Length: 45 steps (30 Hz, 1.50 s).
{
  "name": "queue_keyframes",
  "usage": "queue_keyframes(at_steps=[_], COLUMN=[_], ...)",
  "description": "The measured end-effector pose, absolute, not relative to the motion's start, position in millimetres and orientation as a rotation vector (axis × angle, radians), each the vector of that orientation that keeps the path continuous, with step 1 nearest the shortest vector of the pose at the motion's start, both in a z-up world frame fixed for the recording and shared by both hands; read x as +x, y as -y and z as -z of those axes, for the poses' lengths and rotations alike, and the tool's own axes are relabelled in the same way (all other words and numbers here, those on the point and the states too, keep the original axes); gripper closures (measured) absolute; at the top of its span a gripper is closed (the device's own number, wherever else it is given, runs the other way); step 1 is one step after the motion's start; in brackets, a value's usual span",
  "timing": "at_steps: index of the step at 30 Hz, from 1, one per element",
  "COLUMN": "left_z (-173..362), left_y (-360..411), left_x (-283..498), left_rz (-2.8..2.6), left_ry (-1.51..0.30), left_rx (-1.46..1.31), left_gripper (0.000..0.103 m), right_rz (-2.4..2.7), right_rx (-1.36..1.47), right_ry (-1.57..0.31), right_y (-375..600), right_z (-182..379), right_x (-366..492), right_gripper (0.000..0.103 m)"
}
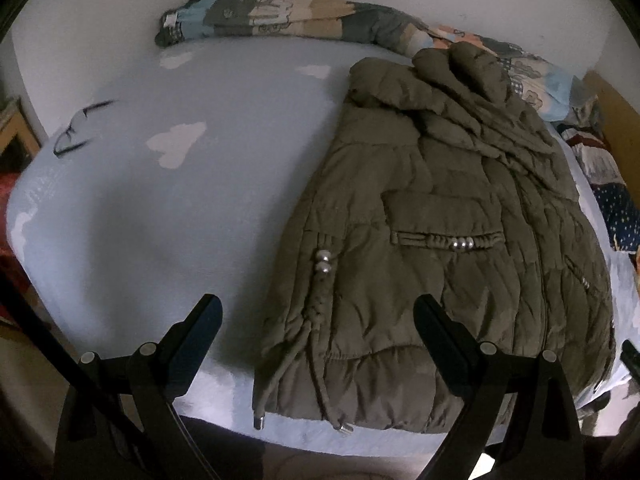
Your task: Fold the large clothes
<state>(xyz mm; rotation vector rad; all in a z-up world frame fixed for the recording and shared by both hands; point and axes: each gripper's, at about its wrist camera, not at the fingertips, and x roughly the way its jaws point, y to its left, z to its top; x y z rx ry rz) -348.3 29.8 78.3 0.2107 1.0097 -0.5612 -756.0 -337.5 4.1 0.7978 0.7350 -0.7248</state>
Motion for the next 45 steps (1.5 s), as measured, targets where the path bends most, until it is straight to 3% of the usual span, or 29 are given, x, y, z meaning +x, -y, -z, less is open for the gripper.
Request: queue_keyframes(at_steps=[27,35,45], left_z=[-69,-63,-44], left_y=[-47,-55,-64], left_x=[-357,-351,-338], left_rz=[0.639,0.624,0.603], left_ry=[-1.033,-1.057,-1.112], left_rx=[0.078,0.087,0.035], left_gripper=[0.007,0.007,0.007], right_rz=[0.752,0.764,0.706], right_rx=[0.872,0.912,1.116], right_ry=[-0.655,-0.563,-0.476], right_y=[338,361,391], right_z=[-8,-20,8], right_x=[-797,-816,-828], right_gripper=[0.040,0.034,0.033])
